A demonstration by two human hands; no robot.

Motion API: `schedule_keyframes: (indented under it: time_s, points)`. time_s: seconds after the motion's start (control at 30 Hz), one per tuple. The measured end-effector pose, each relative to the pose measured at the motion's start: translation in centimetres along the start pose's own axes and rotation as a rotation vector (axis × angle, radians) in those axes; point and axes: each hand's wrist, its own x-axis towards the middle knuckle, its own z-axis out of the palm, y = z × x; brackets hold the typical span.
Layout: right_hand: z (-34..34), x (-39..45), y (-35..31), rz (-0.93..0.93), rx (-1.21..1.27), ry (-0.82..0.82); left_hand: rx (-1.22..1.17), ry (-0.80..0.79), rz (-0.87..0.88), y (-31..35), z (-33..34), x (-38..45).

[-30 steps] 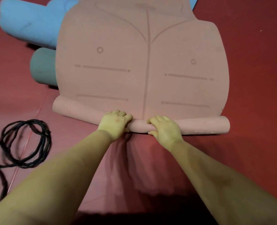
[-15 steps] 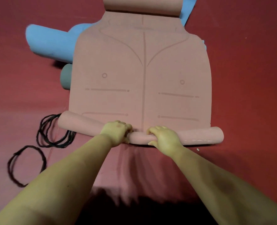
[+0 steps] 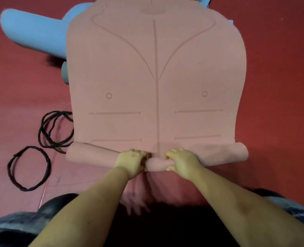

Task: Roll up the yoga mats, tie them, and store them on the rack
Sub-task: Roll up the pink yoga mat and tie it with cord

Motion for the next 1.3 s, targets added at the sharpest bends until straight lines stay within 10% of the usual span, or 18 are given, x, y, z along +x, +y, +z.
schedule_keyframes:
  time_s: [0.4, 0.57, 0.87, 1.1, 1.3]
  points:
    - [4.8, -2.1, -0.6, 0.047, -0.02, 0.464, -0.156, 0.012, -0.023, -1.8, 0.9, 1.5]
    - [4.6, -0.7, -0.5, 0.057, -0.038, 0.416, -0.144, 0.042, -0.046, -1.4, 0.9, 1.5]
    - [0.7, 2.3, 1.2, 0.063, 0.101, 0.012, -0.124, 0.599, 0.102, 0.7, 6.4, -0.8]
    - [3.6, -0.2, 0.6, -0.028, -0.106, 0.382, -0.162, 0.404, 0.127, -0.8, 4.2, 0.9]
    - [1.9, 2.2, 1.7, 0.006, 0.052, 0.278, -0.082, 0.306, 0.079, -0.5, 1.3, 2.0]
